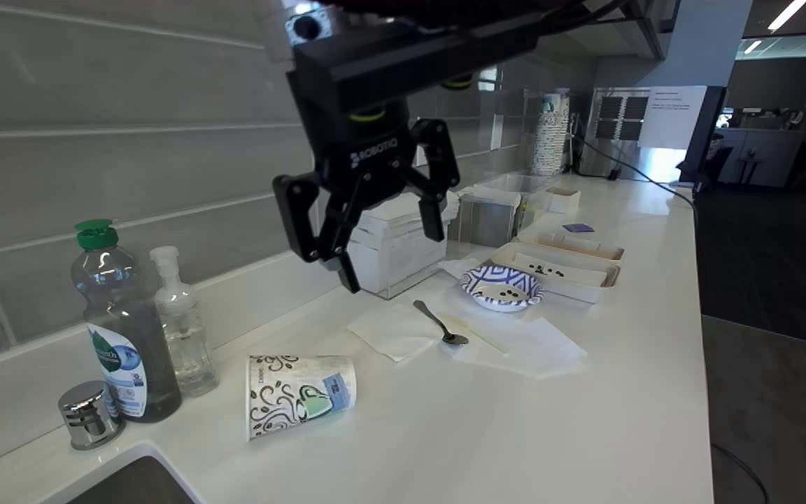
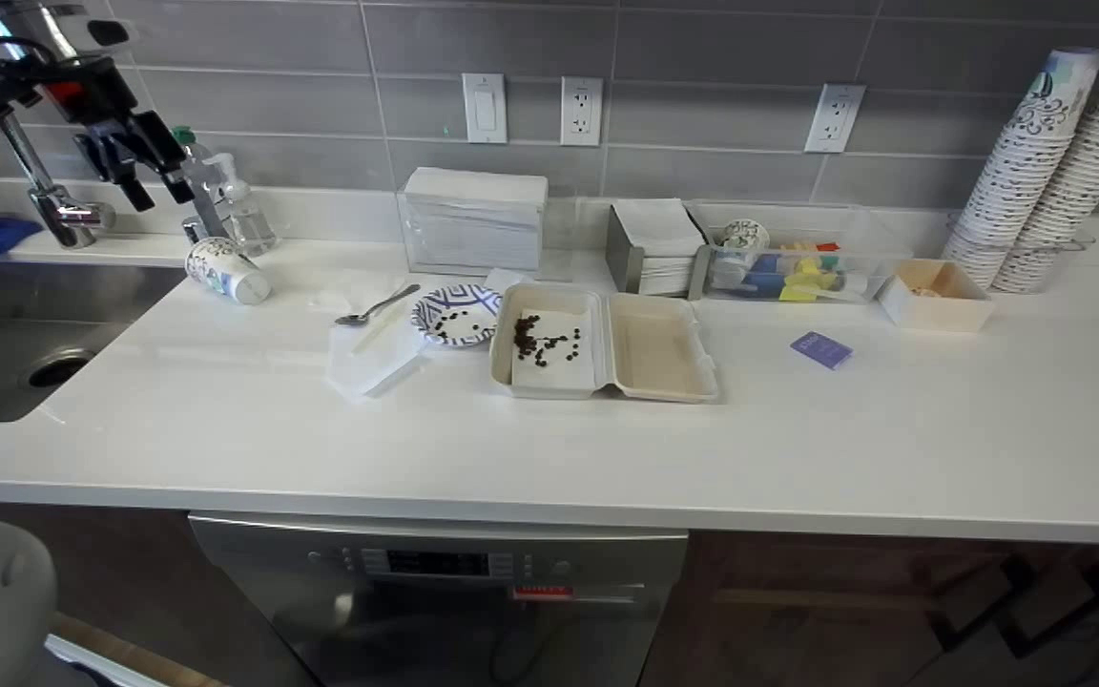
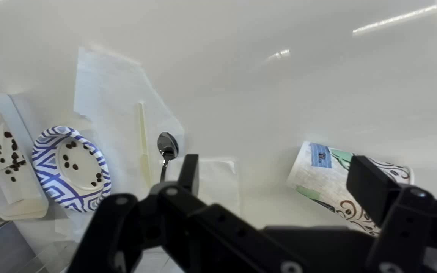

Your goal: Put the cup upright

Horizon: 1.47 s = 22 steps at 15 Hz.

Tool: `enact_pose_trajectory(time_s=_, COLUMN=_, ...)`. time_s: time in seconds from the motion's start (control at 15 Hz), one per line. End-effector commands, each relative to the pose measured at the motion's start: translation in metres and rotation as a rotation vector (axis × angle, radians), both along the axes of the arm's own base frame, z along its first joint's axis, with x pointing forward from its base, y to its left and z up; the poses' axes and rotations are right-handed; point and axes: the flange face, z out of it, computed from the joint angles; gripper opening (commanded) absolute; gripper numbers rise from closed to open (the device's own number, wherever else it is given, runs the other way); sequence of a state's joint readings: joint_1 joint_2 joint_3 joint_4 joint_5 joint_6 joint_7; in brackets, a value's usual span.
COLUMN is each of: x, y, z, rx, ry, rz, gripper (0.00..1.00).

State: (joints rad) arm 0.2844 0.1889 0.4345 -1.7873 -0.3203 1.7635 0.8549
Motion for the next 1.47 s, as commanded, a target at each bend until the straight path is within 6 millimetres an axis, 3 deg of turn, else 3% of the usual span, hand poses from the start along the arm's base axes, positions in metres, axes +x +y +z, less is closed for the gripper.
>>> enact_pose_trajectory(time_s=0.0, x=0.02, y=0.038, z=-0.019, rx=-0.044, ry=-0.01, rz=-0.061, gripper=1.0)
enact_pose_trajectory(time_s=0.2, x=0.031, y=0.058, z=-0.027, rx=-0.062, ry=-0.031, rz=-0.091, gripper=1.0)
enact_pose_trajectory(time_s=0.27, x=0.021, y=0.044, z=-0.023, rx=-0.03, ry=-0.019, rz=-0.063, gripper=1.0)
enact_pose_trajectory(time_s=0.47, x=0.028, y=0.056, z=-0.027, rx=-0.039, ry=-0.023, rz=-0.072, gripper=1.0)
enact_pose_trajectory(time_s=0.8, x=0.034, y=0.055, z=-0.028, rx=-0.041, ry=-0.028, rz=-0.104, gripper=1.0)
enact_pose_trajectory(time_s=1.4, x=0.071, y=0.099, z=-0.084, rx=-0.081, ry=-0.017, rz=-0.19, gripper=1.0)
